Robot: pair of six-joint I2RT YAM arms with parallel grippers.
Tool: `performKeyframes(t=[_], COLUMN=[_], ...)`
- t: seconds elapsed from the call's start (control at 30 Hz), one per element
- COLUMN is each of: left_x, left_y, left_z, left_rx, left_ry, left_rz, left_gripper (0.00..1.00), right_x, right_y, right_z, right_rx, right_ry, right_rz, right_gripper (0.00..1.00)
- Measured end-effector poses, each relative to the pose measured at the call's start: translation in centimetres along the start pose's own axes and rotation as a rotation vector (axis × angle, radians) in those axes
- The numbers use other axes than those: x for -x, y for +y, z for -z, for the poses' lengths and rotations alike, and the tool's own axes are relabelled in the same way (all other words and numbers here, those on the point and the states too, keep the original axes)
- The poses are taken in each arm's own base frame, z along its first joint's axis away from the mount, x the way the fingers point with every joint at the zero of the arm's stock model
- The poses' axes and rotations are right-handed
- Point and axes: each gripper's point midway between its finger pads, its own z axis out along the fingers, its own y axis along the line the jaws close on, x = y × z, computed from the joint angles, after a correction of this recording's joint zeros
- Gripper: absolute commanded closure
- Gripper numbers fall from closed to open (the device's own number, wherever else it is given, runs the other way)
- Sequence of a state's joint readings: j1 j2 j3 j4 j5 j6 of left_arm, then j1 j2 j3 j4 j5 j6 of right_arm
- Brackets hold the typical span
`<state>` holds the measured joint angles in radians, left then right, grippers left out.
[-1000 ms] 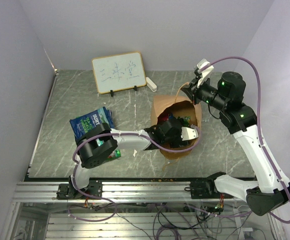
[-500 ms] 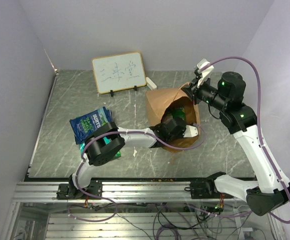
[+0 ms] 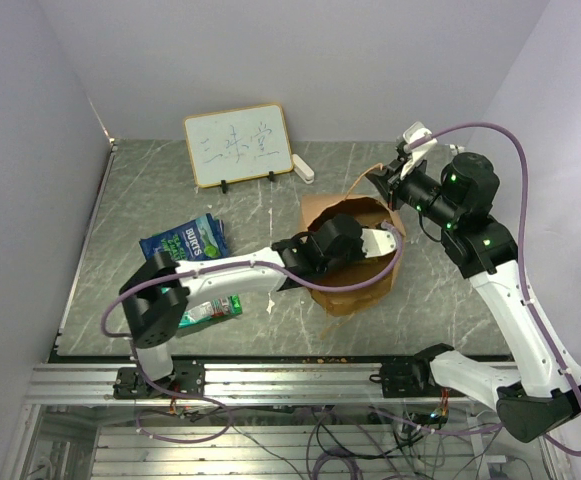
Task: Take the snacks out of the paper bag
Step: Take out the snack from the paper bag.
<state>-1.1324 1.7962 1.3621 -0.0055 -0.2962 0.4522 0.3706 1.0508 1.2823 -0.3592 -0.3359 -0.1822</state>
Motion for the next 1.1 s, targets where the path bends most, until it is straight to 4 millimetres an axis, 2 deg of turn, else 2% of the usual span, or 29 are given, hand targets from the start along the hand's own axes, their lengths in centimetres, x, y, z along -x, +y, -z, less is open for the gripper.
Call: performKeyframes(t=[0.17, 0.33, 0.47, 0.73, 1.0, 1.1], left_x=[2.7, 3.5, 4.2, 7.8, 10.2, 11.4], left_y=[-0.9, -2.4, -2.2, 1.5, 3.4, 4.5], left_z=[4.1, 7.5, 9.6, 12.8, 14.3, 15.9], left_rx=[-0.048, -0.114, -0.136, -0.067, -0.028, -0.025], left_ry=[-0.034, -0.015, 0.012, 0.034, 0.086, 0.077], left_rz=[0.069, 0.147, 0.209, 0.377, 0.502, 0.551], left_gripper=[0.93, 0.93, 0.93, 0.93, 0.93, 0.93], right_x=[0.0, -0.3, -0.9, -1.4, -1.9, -2.5], right_y=[-0.5, -1.2, -1.4, -1.6, -2.1, -2.7], right_z=[-0.2, -0.3, -0.3, -0.4, -0.9, -1.3], right_rx=[-0.028, -0.067, -0.086, -0.1, -0.117, -0.149], right_ry=[-0.015, -0.013, -0.002, 0.004, 0.021, 0.044], right_rz=[0.005, 0.007, 0.005, 0.004, -0.004, -0.014], right_gripper=[1.0, 1.0, 1.0, 1.0, 1.0, 1.0])
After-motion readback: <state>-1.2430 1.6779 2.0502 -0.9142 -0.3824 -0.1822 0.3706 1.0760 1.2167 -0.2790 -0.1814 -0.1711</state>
